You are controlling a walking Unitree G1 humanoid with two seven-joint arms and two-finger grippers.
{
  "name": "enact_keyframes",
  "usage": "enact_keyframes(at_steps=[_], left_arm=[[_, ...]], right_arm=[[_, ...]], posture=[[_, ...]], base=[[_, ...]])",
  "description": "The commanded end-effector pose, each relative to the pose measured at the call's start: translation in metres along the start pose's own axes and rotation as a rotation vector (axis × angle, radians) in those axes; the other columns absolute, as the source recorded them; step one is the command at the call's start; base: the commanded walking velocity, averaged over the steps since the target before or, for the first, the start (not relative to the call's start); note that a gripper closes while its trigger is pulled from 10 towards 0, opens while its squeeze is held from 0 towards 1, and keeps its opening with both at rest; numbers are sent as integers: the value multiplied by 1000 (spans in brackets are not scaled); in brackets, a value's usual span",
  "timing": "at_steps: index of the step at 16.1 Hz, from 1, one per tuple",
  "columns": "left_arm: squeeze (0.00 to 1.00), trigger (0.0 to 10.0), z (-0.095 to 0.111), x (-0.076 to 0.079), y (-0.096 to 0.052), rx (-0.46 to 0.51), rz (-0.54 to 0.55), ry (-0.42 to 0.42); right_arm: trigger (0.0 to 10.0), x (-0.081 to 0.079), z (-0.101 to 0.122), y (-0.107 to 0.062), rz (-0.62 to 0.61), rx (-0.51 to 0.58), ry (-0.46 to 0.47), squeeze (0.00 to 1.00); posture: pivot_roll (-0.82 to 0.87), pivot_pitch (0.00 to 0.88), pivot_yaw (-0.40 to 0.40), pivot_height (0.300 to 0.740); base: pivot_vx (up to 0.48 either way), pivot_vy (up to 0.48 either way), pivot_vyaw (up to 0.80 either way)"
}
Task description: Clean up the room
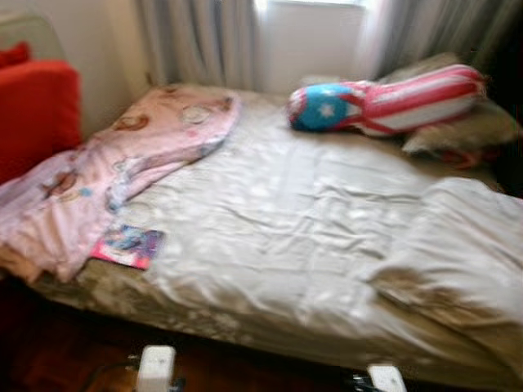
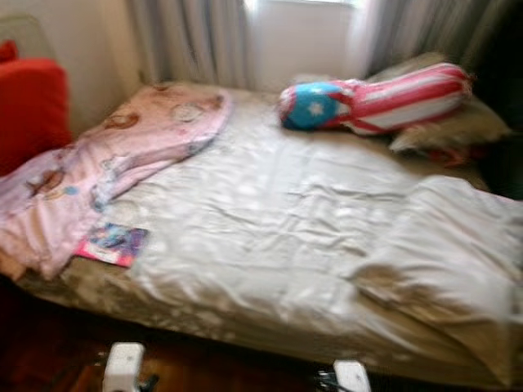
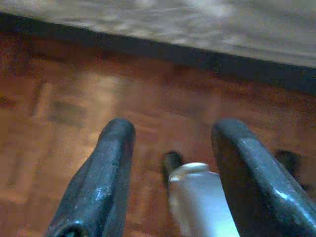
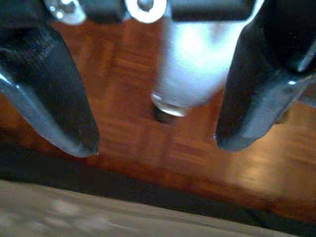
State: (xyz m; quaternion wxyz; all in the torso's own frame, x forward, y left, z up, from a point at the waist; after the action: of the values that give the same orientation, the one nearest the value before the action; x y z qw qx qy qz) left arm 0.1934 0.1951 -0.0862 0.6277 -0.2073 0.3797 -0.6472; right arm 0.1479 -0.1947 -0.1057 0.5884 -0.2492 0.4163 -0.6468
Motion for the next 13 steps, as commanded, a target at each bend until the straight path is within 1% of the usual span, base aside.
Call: enact_keyframes(at_steps=[1,8,12,13], left_arm=[[0,10000,-4,-6,-1,-15,9,6],[0,10000,-3,-7,-1,-19,9,7],[0,10000,-6,-7,-1,-24,8,8],[0,10000,-7,-7,-1,-28,8,6]], right_arm=[[10000,-5,3,2,7,3,-1,0],[10000,-5,3,2,10,0,0,0],[10000,-6,4,2,18,12,5,0],[10000,-6,4,2,19,13,4,0]], posture=[[41,0,-32,731],[40,0,-27,731],[39,0,-26,731],[38,0,-26,731]], base=[[0,-330,0],[0,-327,-664],[0,-326,0],[0,0,0]])
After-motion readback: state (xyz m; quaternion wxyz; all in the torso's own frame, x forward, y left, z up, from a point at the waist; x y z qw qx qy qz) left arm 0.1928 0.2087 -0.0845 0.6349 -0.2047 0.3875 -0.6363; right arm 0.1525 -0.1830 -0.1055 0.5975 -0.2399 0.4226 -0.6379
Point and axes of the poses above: a point about 5 cm out from each wrist's last joint towards the gripper, its own y axis pointing out of the wrist towards the gripper, its own z axis along the axis of the wrist's last joint, x = y × z, the point moved 1 cm from there along y, pointing out of the wrist towards the gripper, and after that the axes turned 12 degrees about y, right-handed, at the moved point
